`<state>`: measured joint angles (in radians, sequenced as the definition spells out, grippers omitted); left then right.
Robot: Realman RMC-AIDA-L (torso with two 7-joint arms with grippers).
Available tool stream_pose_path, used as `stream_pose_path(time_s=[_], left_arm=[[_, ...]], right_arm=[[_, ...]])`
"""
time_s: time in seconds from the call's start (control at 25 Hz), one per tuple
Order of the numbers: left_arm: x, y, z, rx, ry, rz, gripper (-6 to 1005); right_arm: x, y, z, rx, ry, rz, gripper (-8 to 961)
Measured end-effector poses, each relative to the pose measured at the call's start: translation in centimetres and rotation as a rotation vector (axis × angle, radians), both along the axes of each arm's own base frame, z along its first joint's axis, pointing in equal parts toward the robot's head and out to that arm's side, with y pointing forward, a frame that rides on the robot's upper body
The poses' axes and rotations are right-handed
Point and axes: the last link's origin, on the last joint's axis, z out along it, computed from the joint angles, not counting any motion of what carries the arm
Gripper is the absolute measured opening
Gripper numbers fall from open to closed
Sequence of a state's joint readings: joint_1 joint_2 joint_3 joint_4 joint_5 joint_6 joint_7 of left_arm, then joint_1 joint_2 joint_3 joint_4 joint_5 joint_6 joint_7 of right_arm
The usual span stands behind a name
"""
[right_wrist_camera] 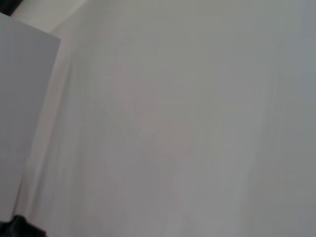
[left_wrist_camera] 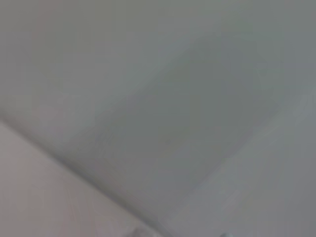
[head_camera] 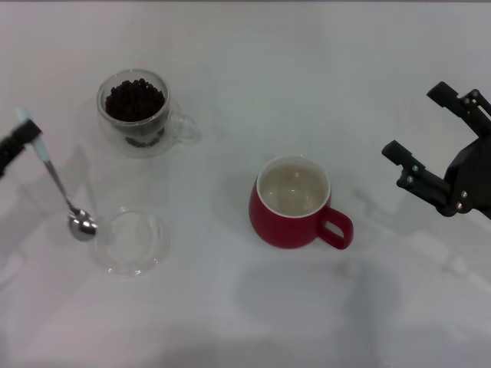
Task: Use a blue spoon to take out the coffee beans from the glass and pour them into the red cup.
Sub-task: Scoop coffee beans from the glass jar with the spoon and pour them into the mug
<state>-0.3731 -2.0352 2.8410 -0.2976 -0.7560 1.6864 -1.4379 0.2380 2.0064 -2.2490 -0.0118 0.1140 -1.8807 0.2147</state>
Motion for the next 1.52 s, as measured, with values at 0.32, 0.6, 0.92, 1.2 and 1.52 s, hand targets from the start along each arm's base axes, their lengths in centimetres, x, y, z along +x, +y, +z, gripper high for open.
stream_pose_path(time_s=[0.32, 0.6, 0.92, 1.2, 1.52], left_arm=[[0.6, 3.2, 4.9, 0.077, 0.108, -0.108, 125], [2.7, 8.0, 7.7, 0.185, 0.22, -0.181, 125], [4.6, 14.0, 7.4, 0.129, 0.27, -0.068, 125], [8.3, 17.8, 5.2, -0.026, 0.387, -0.103, 125], [10.1, 18.9, 3.4, -0.097, 0.477, -0.147, 124]], right_arm=[[-0.7, 0.3, -0.2, -0.005, 0.015, 0.03, 849], [-1.3, 0.6, -0.3, 0.014, 0.019, 0.059, 848], [-1.7, 1.1, -0.2, 0.041, 0.039, 0.063, 848], [-1.6, 1.5, 0.3, 0.081, 0.046, 0.044, 848], [-1.4, 1.9, 0.6, 0.107, 0.047, 0.025, 848]])
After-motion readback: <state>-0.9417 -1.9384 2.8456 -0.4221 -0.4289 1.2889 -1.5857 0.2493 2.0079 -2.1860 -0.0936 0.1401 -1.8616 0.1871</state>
